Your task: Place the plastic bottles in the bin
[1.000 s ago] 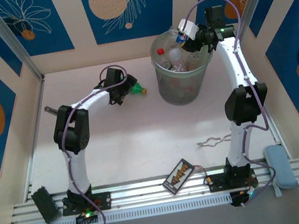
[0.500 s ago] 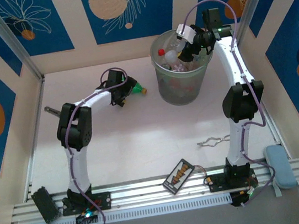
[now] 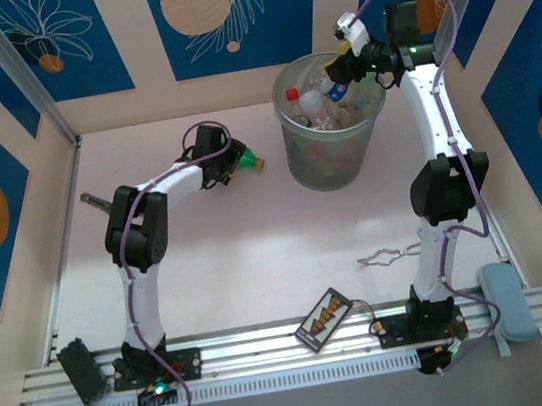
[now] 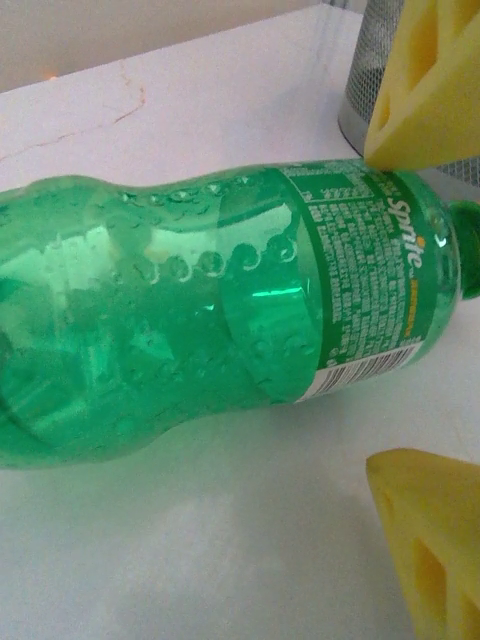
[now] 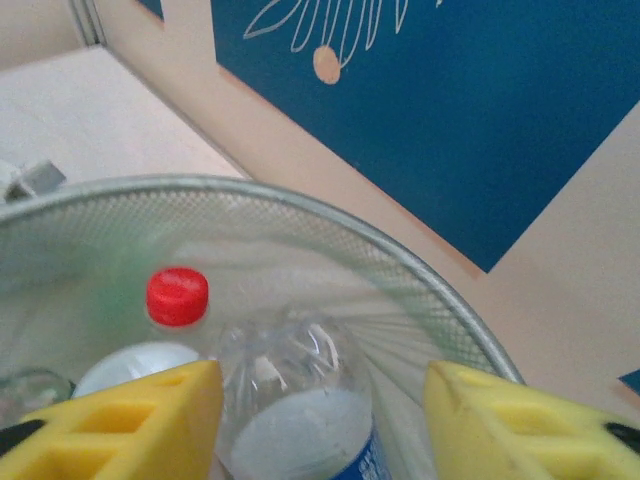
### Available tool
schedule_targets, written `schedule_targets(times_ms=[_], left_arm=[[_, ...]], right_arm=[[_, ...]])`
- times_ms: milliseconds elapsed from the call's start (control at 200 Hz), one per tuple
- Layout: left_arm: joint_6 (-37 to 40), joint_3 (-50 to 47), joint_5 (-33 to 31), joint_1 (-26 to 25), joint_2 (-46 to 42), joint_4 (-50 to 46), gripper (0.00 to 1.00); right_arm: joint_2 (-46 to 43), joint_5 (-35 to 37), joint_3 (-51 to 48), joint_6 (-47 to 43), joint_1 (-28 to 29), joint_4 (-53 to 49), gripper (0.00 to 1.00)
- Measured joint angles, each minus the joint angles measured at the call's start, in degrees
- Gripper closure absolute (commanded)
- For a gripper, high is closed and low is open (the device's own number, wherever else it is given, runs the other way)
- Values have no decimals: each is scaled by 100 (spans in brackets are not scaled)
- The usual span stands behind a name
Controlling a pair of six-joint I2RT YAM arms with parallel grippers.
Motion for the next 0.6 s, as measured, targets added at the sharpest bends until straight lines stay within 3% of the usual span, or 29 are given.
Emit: schedule_targets(times_ms=[265,500,600], left_arm=[[-48,-109,2,2,-7,293,45],[-44,-321,-4,4,-162,428,51],[-37,-413,-7,11,-247,409,52]], right_arm=[[120,101,-101,780,337,240,67],[225,37,-321,1185,511,308,67],[225,39,-319,1390,479,411,61]])
